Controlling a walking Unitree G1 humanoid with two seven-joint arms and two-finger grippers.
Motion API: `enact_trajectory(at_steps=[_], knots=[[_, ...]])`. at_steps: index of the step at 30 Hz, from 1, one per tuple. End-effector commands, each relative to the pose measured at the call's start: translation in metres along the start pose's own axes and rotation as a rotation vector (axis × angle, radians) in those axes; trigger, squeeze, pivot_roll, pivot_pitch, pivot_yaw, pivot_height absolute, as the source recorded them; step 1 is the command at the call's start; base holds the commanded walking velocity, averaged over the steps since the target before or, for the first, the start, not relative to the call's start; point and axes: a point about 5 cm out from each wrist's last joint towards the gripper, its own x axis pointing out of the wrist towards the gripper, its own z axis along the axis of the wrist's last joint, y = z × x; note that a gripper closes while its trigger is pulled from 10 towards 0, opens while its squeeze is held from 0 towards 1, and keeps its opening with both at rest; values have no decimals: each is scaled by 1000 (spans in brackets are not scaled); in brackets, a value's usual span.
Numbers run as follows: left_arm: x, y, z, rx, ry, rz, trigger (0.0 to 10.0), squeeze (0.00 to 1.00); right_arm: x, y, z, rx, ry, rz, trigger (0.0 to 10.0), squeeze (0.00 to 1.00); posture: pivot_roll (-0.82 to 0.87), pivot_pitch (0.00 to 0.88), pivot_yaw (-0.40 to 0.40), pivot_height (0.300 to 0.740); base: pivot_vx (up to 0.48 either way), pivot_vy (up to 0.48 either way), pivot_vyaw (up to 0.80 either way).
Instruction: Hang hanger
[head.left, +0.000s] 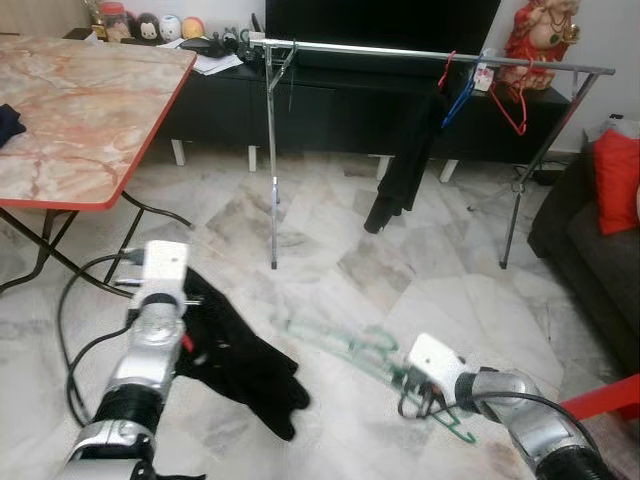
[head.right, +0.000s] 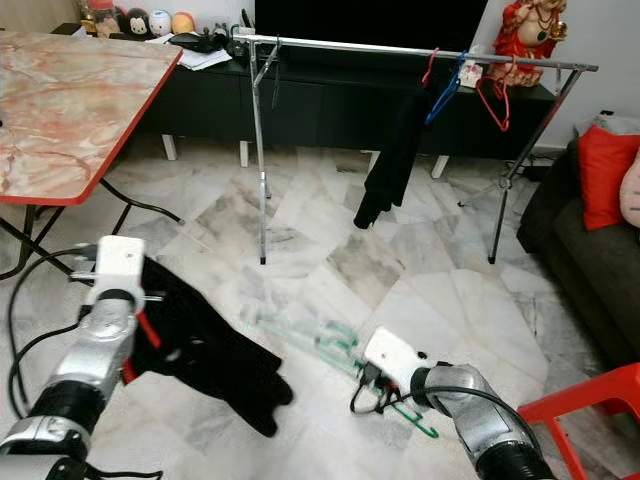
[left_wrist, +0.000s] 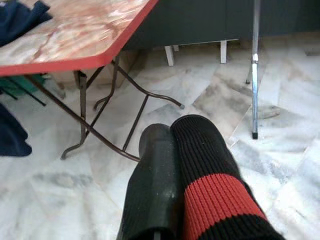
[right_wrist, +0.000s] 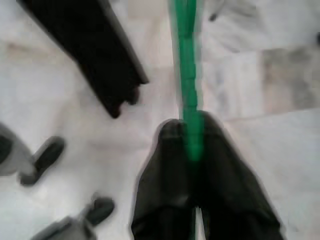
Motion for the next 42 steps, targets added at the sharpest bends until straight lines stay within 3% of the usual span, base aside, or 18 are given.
enact_trajectory(at_steps=[1,2,3,4,9,13,18,21,23,31,37,42], knots=[[-4,-6,10,-45,-77,-39,10000,0,-2,-12,-9,157,-27,-157,4431,0,-50,0,-65,740,0,0,0],[-10,-11,8,-54,-97,-72,10000,0,0,-11,-17,254,-41,-246,10000,0,-60,0,-57,740,0,0,0],[-10,-11,8,-54,-97,-72,10000,0,0,-11,-17,254,-41,-246,10000,0,-60,0,-57,740,0,0,0],[-14,-16,8,-73,-110,-100,10000,0,2,-8,-27,335,-30,-308,10000,0,-61,0,-57,740,0,0,0],[-20,-25,20,-122,-175,-140,10000,0,2,5,-58,515,63,-434,10000,0,-66,0,-51,740,0,0,0],[-22,-29,32,-175,-219,-152,10000,0,1,13,-76,554,140,-493,10000,0,-65,0,-49,740,0,0,0],[-25,-34,48,-205,-274,-181,10000,0,-3,26,-98,688,210,-524,10000,0,-57,0,-51,740,0,0,0],[-27,-34,54,-233,-275,-181,10000,0,-2,36,-104,683,232,-494,10000,0,-49,0,-49,740,0,0,0],[-28,-36,55,-260,-273,-193,10000,0,-4,41,-109,732,245,-517,10000,0,-48,0,-45,740,0,0,0],[-34,-44,54,-268,-251,-206,10000,0,-6,56,-122,799,258,-523,10000,0,5,0,-67,740,0,137,0],[-43,-44,58,-276,-263,-188,10000,0,-12,60,-131,752,313,-508,10000,0,59,0,-111,740,0,331,0],[-46,-37,58,-268,-269,-175,10000,0,-8,61,-126,684,311,-469,10000,0,37,0,-104,740,0,331,0]])
